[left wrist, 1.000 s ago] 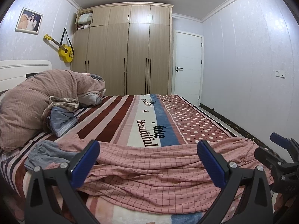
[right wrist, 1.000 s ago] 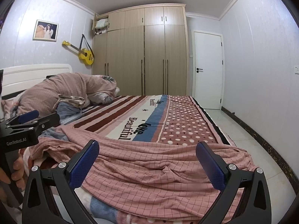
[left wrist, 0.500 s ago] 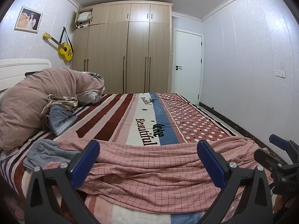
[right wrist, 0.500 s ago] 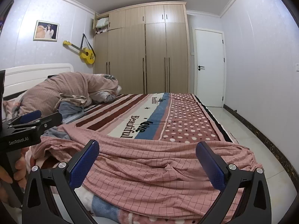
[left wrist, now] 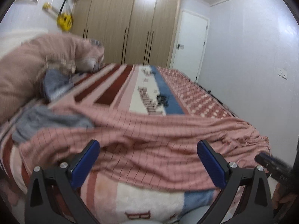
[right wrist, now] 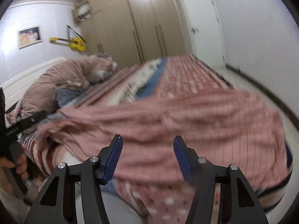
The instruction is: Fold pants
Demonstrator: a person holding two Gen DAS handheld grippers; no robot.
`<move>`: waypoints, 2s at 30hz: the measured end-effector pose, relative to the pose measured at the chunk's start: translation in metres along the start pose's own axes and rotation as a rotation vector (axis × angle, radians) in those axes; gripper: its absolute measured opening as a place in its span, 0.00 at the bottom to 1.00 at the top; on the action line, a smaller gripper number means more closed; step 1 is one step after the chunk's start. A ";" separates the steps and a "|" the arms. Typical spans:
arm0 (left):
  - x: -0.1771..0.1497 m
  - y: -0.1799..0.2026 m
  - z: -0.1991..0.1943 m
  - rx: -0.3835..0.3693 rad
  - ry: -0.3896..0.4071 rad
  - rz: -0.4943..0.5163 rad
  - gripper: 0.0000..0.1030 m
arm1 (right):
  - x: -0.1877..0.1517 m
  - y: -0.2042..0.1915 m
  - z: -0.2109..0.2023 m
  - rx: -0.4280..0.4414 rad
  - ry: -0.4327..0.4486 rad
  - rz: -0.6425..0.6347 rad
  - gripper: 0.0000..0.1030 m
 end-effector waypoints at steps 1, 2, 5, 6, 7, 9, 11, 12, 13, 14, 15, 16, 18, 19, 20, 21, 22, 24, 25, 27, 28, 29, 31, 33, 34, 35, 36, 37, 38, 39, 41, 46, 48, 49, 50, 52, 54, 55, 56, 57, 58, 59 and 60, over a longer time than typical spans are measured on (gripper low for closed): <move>-0.007 -0.009 0.005 0.003 -0.022 -0.022 0.99 | -0.014 0.008 0.008 -0.011 -0.041 0.019 0.51; -0.015 -0.019 0.010 0.013 -0.050 -0.046 0.99 | -0.025 0.016 0.014 -0.018 -0.075 0.039 0.51; -0.033 -0.045 0.023 0.038 -0.109 -0.101 0.99 | -0.056 0.040 0.029 -0.028 -0.162 0.132 0.53; -0.038 -0.053 0.026 0.040 -0.122 -0.124 0.99 | -0.063 0.046 0.033 -0.026 -0.185 0.167 0.53; -0.042 -0.059 0.028 0.035 -0.130 -0.143 0.99 | -0.069 0.049 0.036 -0.016 -0.201 0.191 0.53; -0.051 -0.069 0.032 0.024 -0.151 -0.180 0.99 | -0.072 0.052 0.039 0.005 -0.203 0.220 0.53; -0.058 -0.073 0.036 0.021 -0.167 -0.198 0.99 | -0.067 0.054 0.041 0.015 -0.177 0.231 0.53; -0.061 -0.075 0.037 0.018 -0.175 -0.204 0.99 | -0.063 0.056 0.042 0.017 -0.162 0.237 0.53; -0.065 -0.078 0.039 0.014 -0.183 -0.213 0.97 | -0.058 0.057 0.042 0.016 -0.155 0.245 0.53; -0.067 -0.079 0.041 0.010 -0.191 -0.223 0.96 | -0.053 0.058 0.044 0.016 -0.153 0.257 0.53; -0.071 -0.080 0.043 0.001 -0.198 -0.235 0.92 | -0.050 0.059 0.047 0.016 -0.151 0.264 0.52; -0.073 -0.082 0.045 -0.009 -0.204 -0.247 0.89 | -0.046 0.057 0.050 0.010 -0.148 0.265 0.50; -0.080 -0.085 0.050 -0.028 -0.218 -0.273 0.86 | -0.043 0.055 0.052 -0.019 -0.135 0.248 0.29; -0.081 -0.085 0.052 -0.035 -0.220 -0.282 0.86 | -0.040 0.055 0.053 -0.046 -0.122 0.237 0.23; -0.081 -0.086 0.054 -0.037 -0.216 -0.286 0.86 | -0.038 0.055 0.054 -0.062 -0.114 0.232 0.15; -0.080 -0.087 0.055 -0.039 -0.211 -0.288 0.86 | -0.035 0.054 0.055 -0.069 -0.103 0.233 0.11; -0.079 -0.087 0.056 -0.043 -0.203 -0.288 0.84 | -0.034 0.054 0.055 -0.068 -0.094 0.236 0.10; -0.075 -0.090 0.061 -0.049 -0.193 -0.296 0.79 | -0.027 0.055 0.052 -0.061 -0.064 0.245 0.07; -0.073 -0.092 0.063 -0.046 -0.187 -0.301 0.78 | -0.021 0.055 0.049 -0.065 -0.040 0.247 0.07; -0.069 -0.098 0.065 -0.032 -0.175 -0.318 0.71 | -0.012 0.055 0.042 -0.076 0.003 0.245 0.06; -0.068 -0.101 0.066 -0.022 -0.167 -0.328 0.64 | -0.007 0.055 0.039 -0.083 0.019 0.244 0.06; -0.067 -0.105 0.065 -0.016 -0.156 -0.339 0.61 | -0.003 0.055 0.038 -0.089 0.033 0.244 0.06; -0.066 -0.111 0.062 -0.009 -0.146 -0.358 0.45 | 0.003 0.056 0.032 -0.106 0.061 0.243 0.06; -0.066 -0.114 0.058 -0.008 -0.142 -0.360 0.29 | 0.007 0.056 0.029 -0.111 0.072 0.238 0.06; -0.066 -0.116 0.054 0.000 -0.139 -0.353 0.15 | 0.008 0.055 0.028 -0.109 0.072 0.235 0.06; -0.065 -0.118 0.051 0.012 -0.135 -0.348 0.10 | 0.007 0.055 0.028 -0.108 0.069 0.230 0.06; -0.064 -0.119 0.046 0.020 -0.127 -0.347 0.07 | 0.007 0.056 0.027 -0.108 0.066 0.228 0.06; -0.062 -0.120 0.042 0.015 -0.118 -0.347 0.04 | 0.006 0.055 0.027 -0.106 0.063 0.229 0.06; -0.059 -0.118 0.037 0.007 -0.108 -0.342 0.03 | 0.006 0.055 0.028 -0.103 0.061 0.232 0.06; -0.056 -0.115 0.031 0.008 -0.100 -0.327 0.03 | 0.006 0.055 0.027 -0.099 0.059 0.234 0.06; -0.047 -0.110 0.021 0.022 -0.086 -0.282 0.02 | 0.007 0.055 0.023 -0.092 0.062 0.219 0.06; -0.022 -0.098 -0.009 0.021 -0.035 -0.226 0.02 | 0.020 0.050 0.013 -0.067 0.086 0.160 0.06; -0.008 -0.095 -0.022 0.034 -0.009 -0.199 0.02 | 0.030 0.051 0.011 -0.061 0.094 0.144 0.06; 0.000 -0.093 -0.026 0.039 0.001 -0.186 0.02 | 0.035 0.052 0.010 -0.058 0.098 0.134 0.06; 0.006 -0.091 -0.029 0.044 0.005 -0.175 0.02 | 0.040 0.052 0.010 -0.054 0.103 0.124 0.06; 0.022 -0.089 -0.033 0.054 0.010 -0.145 0.02 | 0.053 0.051 0.013 -0.045 0.093 0.092 0.06; 0.039 -0.086 -0.032 0.074 0.008 -0.102 0.02 | 0.063 0.052 0.019 -0.021 0.083 0.075 0.06; 0.047 -0.084 -0.030 0.080 0.004 -0.082 0.02 | 0.071 0.053 0.025 -0.010 0.070 0.071 0.06; 0.053 -0.083 -0.028 0.084 0.000 -0.066 0.02 | 0.076 0.053 0.029 0.000 0.062 0.073 0.06; 0.060 -0.082 -0.024 0.089 -0.013 -0.043 0.02 | 0.085 0.054 0.035 0.014 0.055 0.069 0.06; 0.068 -0.082 -0.017 0.091 -0.033 -0.022 0.02 | 0.091 0.054 0.039 0.021 0.051 0.061 0.06; 0.076 -0.084 -0.010 0.100 -0.052 -0.002 0.02 | 0.097 0.054 0.043 0.024 0.046 0.051 0.06; 0.081 -0.085 -0.003 0.110 -0.068 0.016 0.02 | 0.105 0.053 0.050 0.032 0.035 0.032 0.06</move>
Point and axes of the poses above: each gripper's, at about its wrist camera, not at the fingertips, and z roughly the way its jaws point, y to its right, x to its top, the point moved 9 cm from there along z, roughly the way its jaws point, and after that the axes turned 10 degrees about -x, right-handed, at the moved point
